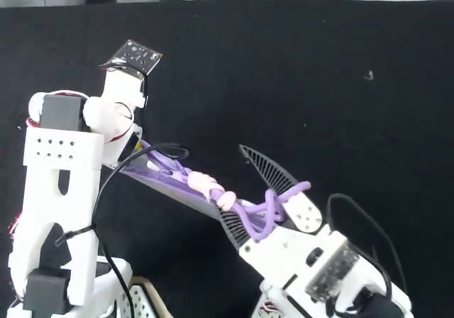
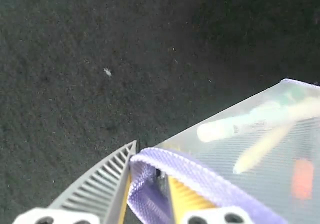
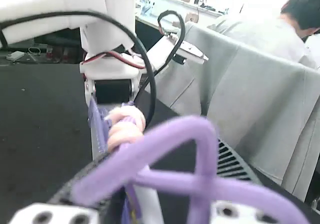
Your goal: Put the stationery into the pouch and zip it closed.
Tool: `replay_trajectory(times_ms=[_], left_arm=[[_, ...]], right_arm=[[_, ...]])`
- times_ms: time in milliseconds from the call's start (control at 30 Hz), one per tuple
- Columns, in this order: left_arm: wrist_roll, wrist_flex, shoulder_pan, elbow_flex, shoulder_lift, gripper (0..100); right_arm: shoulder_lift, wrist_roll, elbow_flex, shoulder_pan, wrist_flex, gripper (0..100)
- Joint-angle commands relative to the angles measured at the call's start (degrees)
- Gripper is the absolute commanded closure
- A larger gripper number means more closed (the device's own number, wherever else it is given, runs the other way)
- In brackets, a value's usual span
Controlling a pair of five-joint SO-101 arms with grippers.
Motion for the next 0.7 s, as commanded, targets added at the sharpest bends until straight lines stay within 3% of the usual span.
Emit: replay_trajectory(times_ms=[0,300,667], left_arm=[[0.70,-0.18,-0.84,-1.89,-1.41,97],[0.70,-0.26,-0.48,-1.89,-1.32,97],[4.31,-0.26,5.58,-2.33,-1.32,97]], right_arm=[[0.04,-0.18,-4.35,-0.18,-1.41,78.3],[0.04,-0.53,-13.85,-0.35,3.87,78.3],[-5.41,-0.09,-21.67,-0.35,8.18,78.6]])
